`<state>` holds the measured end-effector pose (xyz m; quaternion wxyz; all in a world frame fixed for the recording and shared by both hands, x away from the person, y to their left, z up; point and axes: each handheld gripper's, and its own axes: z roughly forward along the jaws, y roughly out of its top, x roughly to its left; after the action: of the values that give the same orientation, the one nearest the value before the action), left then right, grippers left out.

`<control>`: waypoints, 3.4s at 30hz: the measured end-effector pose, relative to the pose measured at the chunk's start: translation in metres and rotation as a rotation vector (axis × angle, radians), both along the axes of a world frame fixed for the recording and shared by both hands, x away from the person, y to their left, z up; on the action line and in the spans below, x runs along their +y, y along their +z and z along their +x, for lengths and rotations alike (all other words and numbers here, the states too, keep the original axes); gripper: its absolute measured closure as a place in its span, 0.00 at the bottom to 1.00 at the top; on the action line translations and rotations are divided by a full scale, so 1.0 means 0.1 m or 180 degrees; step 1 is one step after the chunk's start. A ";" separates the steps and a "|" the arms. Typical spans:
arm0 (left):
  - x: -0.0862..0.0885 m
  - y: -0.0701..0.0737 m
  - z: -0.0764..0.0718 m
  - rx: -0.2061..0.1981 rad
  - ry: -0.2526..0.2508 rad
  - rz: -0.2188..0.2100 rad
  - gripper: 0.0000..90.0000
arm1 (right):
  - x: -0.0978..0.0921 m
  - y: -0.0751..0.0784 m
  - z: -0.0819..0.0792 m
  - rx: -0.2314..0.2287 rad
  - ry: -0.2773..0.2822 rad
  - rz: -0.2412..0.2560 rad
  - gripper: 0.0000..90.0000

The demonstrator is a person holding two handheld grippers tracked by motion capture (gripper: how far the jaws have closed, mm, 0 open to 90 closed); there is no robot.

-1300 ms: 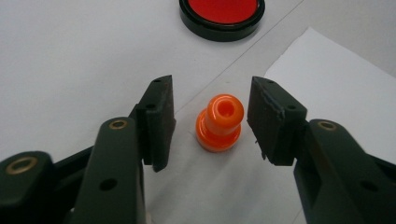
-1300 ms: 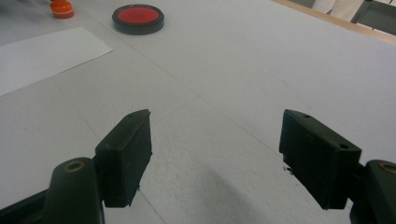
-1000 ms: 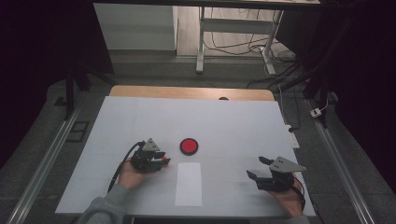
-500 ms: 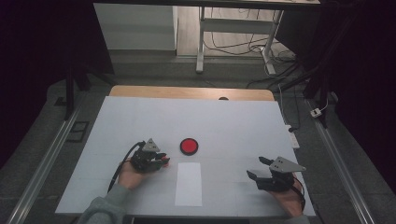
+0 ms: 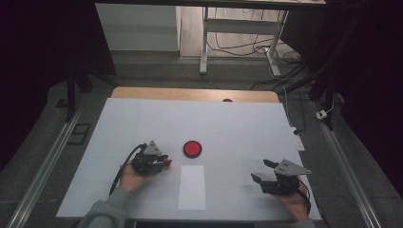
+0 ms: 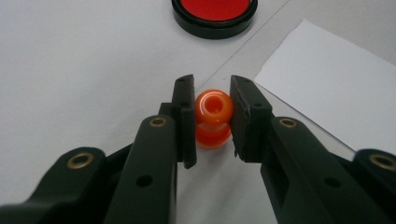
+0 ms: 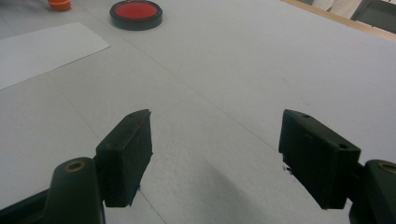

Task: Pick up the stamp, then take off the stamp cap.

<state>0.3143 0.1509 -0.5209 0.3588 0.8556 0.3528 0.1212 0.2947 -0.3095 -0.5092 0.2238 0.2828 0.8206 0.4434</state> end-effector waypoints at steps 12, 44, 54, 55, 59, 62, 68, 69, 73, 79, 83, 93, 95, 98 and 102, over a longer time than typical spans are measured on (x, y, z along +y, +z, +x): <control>0.05 0.10 -0.04 -0.0092 -0.0016 -0.0170 0.80 | 0.00 0.00 0.00 -0.0002 -0.0005 -0.0031 0.28; 0.12 0.53 -0.21 -0.0251 -0.0339 -0.1011 0.80 | 0.00 -0.01 -0.02 -0.0005 -0.0008 -0.0019 0.28; 0.08 0.61 -0.26 -0.0271 -0.0427 -0.1139 0.80 | 0.00 -0.01 -0.02 -0.0018 -0.0021 -0.0038 0.28; 0.07 0.62 -0.27 -0.0274 -0.0436 -0.1136 0.80 | 0.00 -0.01 -0.02 -0.0018 -0.0021 -0.0038 0.28; -0.01 0.65 -0.30 -0.0278 -0.0507 -0.1181 0.80 | 0.01 -0.01 -0.02 -0.0020 -0.0024 -0.0035 0.28; -0.09 0.66 -0.31 -0.0279 -0.0572 -0.1174 0.80 | 0.01 -0.01 -0.01 -0.0016 -0.0010 -0.0025 0.28; -0.20 0.71 -0.35 -0.0305 -0.0671 -0.1184 0.80 | 0.01 -0.01 -0.01 -0.0013 -0.0004 -0.0031 0.29; -0.22 0.71 -0.36 -0.0303 -0.0687 -0.1187 0.80 | 0.02 -0.01 -0.01 -0.0013 -0.0004 -0.0023 0.28; -0.29 0.72 -0.37 -0.0298 -0.0730 -0.1178 0.80 | 0.02 -0.02 -0.01 -0.0014 -0.0003 -0.0030 0.29; -0.36 0.71 -0.36 -0.0286 -0.0767 -0.1172 0.80 | 0.02 -0.02 -0.01 -0.0020 0.0000 -0.0035 0.29; -0.36 0.71 -0.36 -0.0285 -0.0758 -0.1170 0.80 | 0.02 -0.01 -0.01 -0.0018 0.0002 -0.0020 0.28; -0.33 0.68 -0.34 -0.0265 -0.0706 -0.1176 0.80 | 0.02 0.00 -0.02 -0.0044 0.0014 0.0029 0.28; -0.34 0.67 -0.34 -0.0260 -0.0703 -0.1172 0.80 | 0.03 0.01 -0.03 -0.0047 0.0013 0.0049 0.29; -0.34 0.67 -0.34 -0.0258 -0.0698 -0.1170 0.80 | 0.04 0.02 -0.03 -0.0038 0.0032 0.0051 0.29; -0.33 0.67 -0.34 -0.0266 -0.0690 -0.1174 0.80 | 0.07 0.02 -0.04 -0.0034 0.0055 0.0065 0.29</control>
<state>0.2807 0.1176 -0.4538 0.5345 0.8027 0.2597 0.0507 0.2910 -0.3021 -0.5067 0.2214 0.2757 0.8172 0.4551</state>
